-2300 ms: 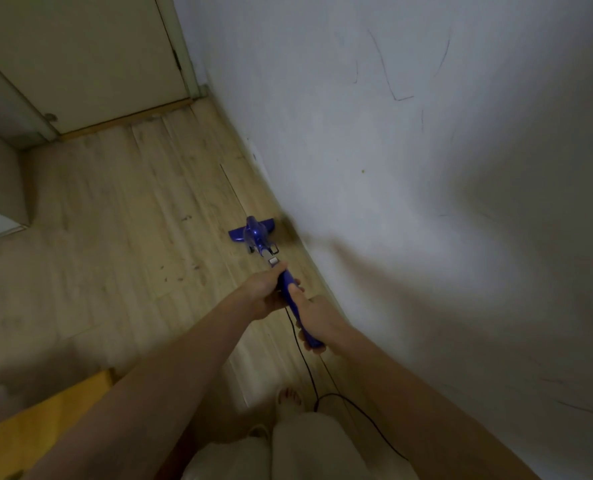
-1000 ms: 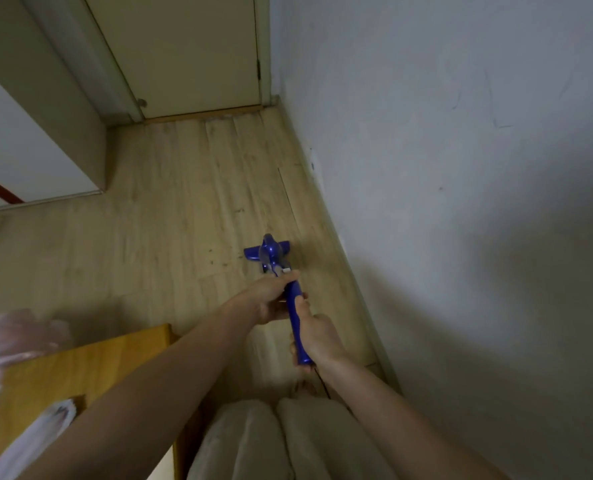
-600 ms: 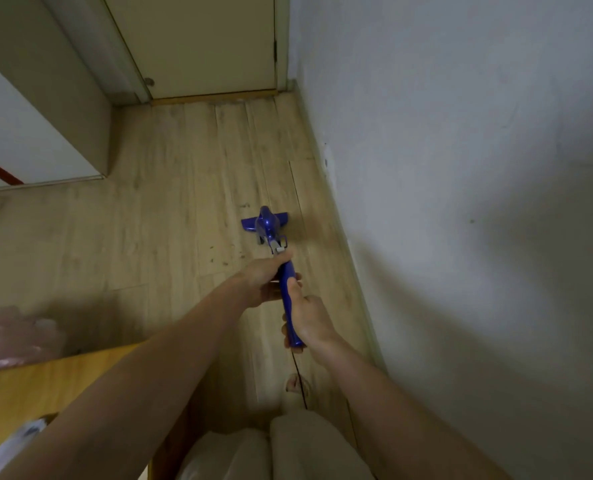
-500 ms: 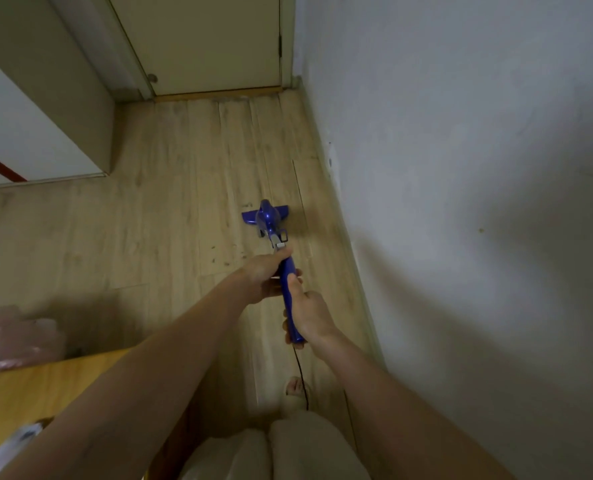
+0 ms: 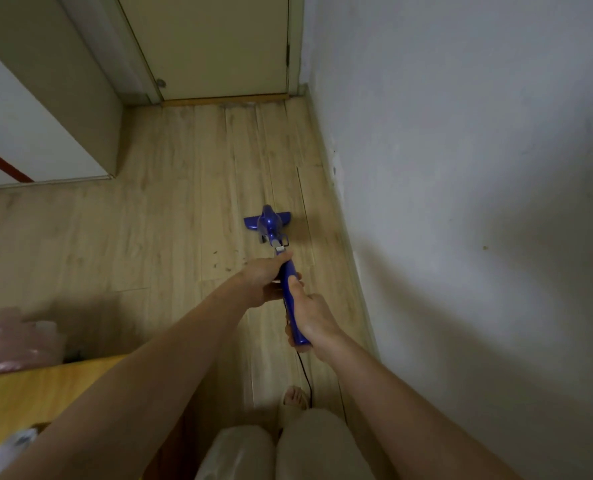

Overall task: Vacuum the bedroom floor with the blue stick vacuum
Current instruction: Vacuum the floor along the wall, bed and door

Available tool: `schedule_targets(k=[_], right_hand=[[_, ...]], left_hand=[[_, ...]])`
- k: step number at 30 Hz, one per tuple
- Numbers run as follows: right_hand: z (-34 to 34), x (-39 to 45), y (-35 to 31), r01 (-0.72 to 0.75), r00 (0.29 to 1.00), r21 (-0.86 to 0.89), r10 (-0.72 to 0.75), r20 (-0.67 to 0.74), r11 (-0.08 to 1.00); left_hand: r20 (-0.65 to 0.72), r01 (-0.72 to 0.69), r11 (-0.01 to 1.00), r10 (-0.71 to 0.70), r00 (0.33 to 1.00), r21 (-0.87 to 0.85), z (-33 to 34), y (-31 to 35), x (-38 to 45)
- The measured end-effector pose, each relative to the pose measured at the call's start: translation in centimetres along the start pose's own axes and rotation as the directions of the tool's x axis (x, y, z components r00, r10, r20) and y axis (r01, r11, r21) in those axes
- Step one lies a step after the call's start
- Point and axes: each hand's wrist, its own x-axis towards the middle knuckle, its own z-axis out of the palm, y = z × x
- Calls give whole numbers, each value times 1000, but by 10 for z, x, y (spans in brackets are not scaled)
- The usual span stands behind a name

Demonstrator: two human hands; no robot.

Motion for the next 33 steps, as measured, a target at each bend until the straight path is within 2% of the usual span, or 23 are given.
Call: schedule_targets(k=[9, 19, 23, 27, 33], right_hand=[[25, -90, 46, -51, 999, 83, 51, 2, 995], [40, -190, 106, -111, 994, 83, 109, 30, 990], [23, -207, 128, -116, 992, -22, 117, 42, 993], [4, -204, 137, -121, 990, -22, 122, 66, 992], [3, -164, 121, -59, 997, -34, 61, 56, 998]], left_hand=[[26, 29, 998, -30, 999, 49, -16, -50, -92], [77, 68, 996, -72, 994, 65, -43, -125, -166], [119, 125, 992, -127, 985, 20, -35, -149, -179], [160, 141, 990, -140, 977, 5, -16, -156, -176], [105, 108, 994, -105, 989, -24, -12, -136, -145]])
